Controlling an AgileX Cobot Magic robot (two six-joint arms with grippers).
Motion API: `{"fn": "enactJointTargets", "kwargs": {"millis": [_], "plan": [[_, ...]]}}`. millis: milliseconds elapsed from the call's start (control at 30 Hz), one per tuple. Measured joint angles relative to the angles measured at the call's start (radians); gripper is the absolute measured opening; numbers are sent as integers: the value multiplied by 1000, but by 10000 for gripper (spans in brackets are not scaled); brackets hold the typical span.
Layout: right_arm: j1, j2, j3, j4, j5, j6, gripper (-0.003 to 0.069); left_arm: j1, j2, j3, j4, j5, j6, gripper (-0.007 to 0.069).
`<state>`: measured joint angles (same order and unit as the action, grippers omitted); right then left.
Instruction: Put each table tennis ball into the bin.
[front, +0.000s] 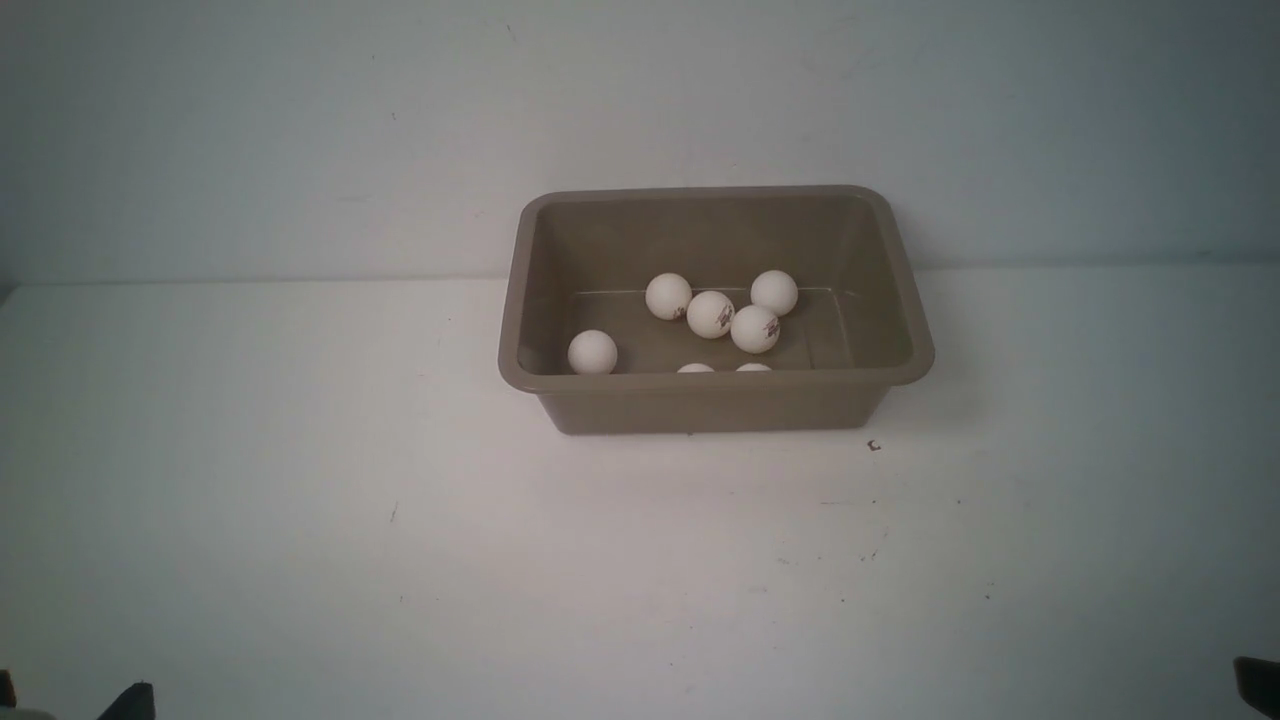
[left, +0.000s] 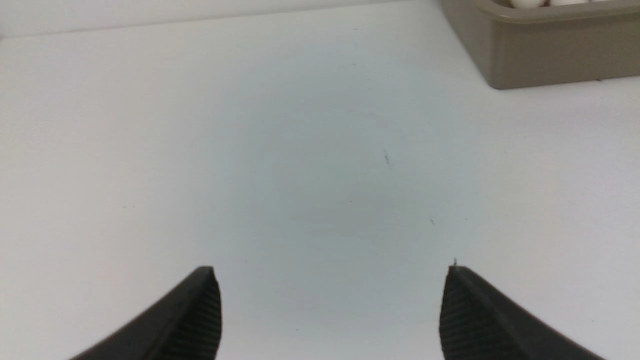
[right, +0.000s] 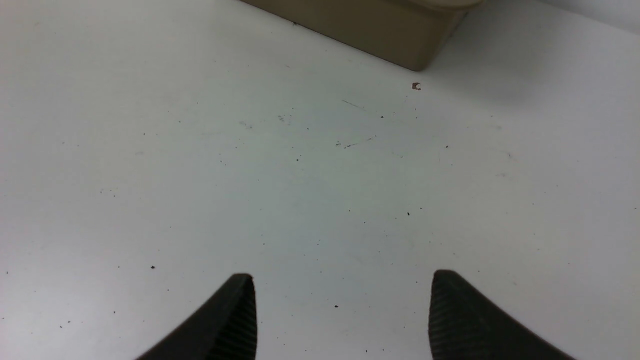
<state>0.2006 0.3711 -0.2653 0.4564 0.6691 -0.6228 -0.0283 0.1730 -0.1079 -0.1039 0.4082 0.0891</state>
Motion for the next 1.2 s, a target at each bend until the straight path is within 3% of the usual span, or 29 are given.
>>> {"fn": "enactJointTargets", "kwargs": {"millis": [267,1200], "plan": [[0,0,0,0,0,0,426,61,-103,1,0,58,13,531],[0,0,0,0,1,0,426,65,-184,127,-56,15,3,531]]}}
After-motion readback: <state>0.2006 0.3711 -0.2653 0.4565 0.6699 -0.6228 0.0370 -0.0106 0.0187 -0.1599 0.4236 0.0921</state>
